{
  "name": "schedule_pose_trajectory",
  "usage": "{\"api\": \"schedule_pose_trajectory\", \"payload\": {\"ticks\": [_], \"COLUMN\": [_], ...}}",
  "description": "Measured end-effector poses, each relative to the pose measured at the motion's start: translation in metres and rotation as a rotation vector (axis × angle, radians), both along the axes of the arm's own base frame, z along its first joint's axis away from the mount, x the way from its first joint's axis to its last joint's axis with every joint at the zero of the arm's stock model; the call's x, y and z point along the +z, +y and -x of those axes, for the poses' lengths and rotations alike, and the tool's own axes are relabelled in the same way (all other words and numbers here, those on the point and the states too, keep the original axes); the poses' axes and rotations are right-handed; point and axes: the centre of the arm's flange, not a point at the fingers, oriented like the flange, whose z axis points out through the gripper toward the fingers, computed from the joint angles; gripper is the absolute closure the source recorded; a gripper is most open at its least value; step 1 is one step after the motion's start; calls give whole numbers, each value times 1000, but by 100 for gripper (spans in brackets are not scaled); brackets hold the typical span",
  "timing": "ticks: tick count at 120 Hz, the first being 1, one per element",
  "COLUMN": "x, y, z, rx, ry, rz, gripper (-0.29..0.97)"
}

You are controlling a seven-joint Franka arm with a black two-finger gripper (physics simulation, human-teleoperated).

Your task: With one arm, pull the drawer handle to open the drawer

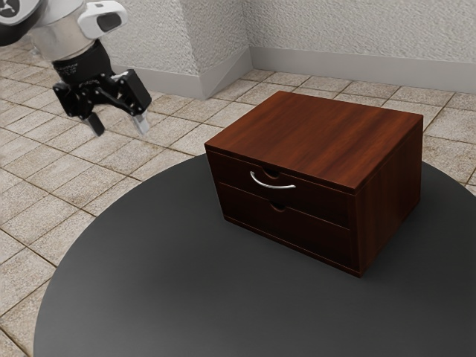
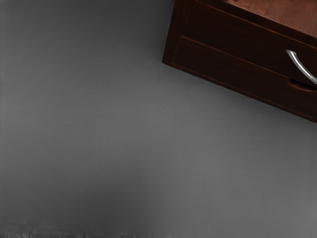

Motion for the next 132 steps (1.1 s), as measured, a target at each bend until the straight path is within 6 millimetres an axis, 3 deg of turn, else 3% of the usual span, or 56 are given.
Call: {"api": "schedule_pose_trajectory", "payload": {"ticks": [26,39,55,69,83,92,102,132], "x": [-8,-8,-12,-51,-93,-117,-142,-168], "y": [-72,-94,-91,-69,-100,-116,-117,-120], "z": [-13,-13,-13,18,39,36,32,-1], "rx": [228,328,476,619,653,673,716,809], "ry": [28,34,46,44,-18,-63,-116,-291], "rz": [53,76,103,136,160,177,205,316], "gripper": [0,0,0,0,0,0,0,0]}}
